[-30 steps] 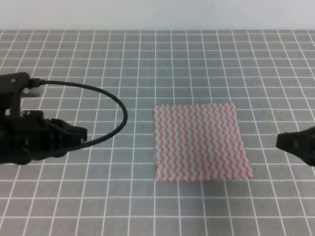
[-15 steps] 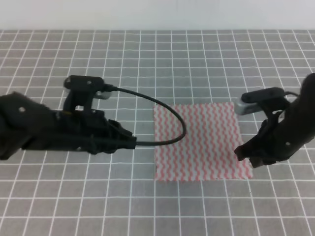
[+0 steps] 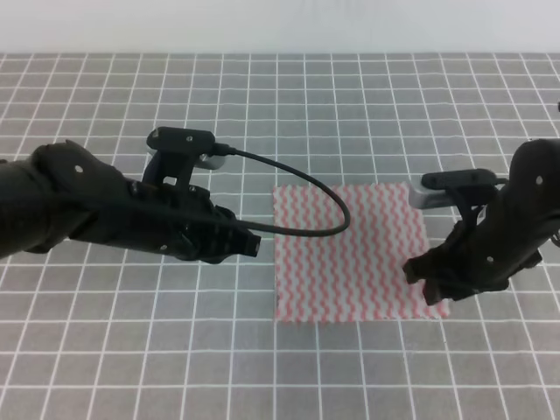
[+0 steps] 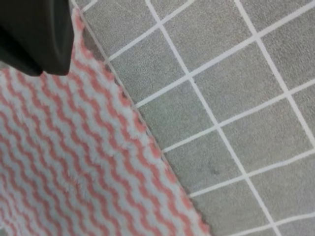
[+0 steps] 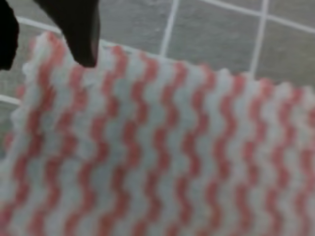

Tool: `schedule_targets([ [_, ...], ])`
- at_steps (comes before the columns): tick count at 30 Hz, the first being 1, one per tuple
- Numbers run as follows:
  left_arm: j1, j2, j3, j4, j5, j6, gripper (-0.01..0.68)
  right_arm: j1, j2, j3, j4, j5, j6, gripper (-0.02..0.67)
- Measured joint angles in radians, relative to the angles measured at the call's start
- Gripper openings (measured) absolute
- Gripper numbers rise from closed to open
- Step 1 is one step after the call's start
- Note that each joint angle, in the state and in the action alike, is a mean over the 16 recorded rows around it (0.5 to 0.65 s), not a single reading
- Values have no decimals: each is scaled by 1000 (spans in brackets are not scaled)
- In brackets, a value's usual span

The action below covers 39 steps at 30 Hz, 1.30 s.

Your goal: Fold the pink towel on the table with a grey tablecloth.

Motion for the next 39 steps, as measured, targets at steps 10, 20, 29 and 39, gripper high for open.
schedule_targets([
  [10,0,0,-2,0,2,1,-1,0,31,0,-19,-13,40,266],
  [20,-1,-3,-2,-1,4,2,0,0,59,0,-16,-12,44,237],
  [29,-1,-9,-1,-3,6,6,0,0,71,1,-11,-21,45,154],
  [39,-1,-9,-1,8,-1,30,0,0,49,-9,-4,-37,44,17],
])
